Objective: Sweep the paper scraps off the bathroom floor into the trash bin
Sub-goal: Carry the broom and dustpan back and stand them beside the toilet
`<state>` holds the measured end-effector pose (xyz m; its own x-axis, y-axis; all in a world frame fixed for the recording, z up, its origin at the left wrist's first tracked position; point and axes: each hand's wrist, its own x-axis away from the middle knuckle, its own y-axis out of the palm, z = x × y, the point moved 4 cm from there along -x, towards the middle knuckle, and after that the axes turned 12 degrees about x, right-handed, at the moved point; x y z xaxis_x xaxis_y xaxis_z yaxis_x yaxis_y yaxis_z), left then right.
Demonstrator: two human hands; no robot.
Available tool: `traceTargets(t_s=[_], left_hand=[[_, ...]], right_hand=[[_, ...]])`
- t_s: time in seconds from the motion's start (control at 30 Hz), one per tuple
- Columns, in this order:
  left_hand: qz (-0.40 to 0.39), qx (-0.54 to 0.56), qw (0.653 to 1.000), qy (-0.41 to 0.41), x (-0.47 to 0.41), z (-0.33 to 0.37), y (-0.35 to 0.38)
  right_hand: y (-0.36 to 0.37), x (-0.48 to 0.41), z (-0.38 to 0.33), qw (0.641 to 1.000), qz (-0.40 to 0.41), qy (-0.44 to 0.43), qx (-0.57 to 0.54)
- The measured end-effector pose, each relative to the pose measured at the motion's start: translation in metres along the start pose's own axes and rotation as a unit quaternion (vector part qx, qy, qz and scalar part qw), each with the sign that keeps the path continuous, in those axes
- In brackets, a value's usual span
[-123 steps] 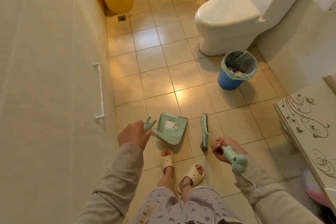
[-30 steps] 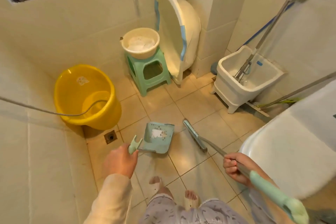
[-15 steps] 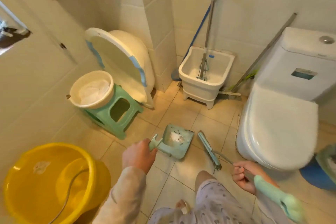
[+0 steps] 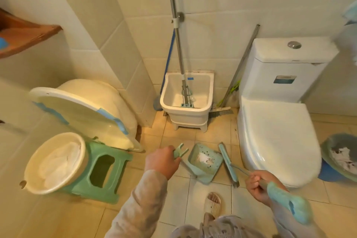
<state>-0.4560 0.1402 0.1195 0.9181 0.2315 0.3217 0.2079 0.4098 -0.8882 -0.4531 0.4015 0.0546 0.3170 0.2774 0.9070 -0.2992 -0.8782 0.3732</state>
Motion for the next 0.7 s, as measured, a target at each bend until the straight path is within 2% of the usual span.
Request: traceTargets(t_s=[0.2,0.37,0.5,0.7], left_hand=[[-0.062,-0.050,0.991,0.103,-0.095,0.035,-0.021],[-0.108,-0.129,0.959,0.230,-0.169,0.073,-0.039],[-0.161,-0.216,0.894,0.358,-0.219,0.114,-0.046],[-0.203,-0.349,0.742,0.536,-0.255,0.166,-0.044]], right_hand=[[0.029,-0.017,-0.048,0.997,0.008,-0.026,-0.068],[0.055,-0.018,-0.074,0.989,0.004,-0.042,-0.141],[0.079,-0.033,-0.086,0.971,0.017,-0.100,-0.216],[0.123,-0.050,-0.091,0.904,0.026,-0.172,-0.391]])
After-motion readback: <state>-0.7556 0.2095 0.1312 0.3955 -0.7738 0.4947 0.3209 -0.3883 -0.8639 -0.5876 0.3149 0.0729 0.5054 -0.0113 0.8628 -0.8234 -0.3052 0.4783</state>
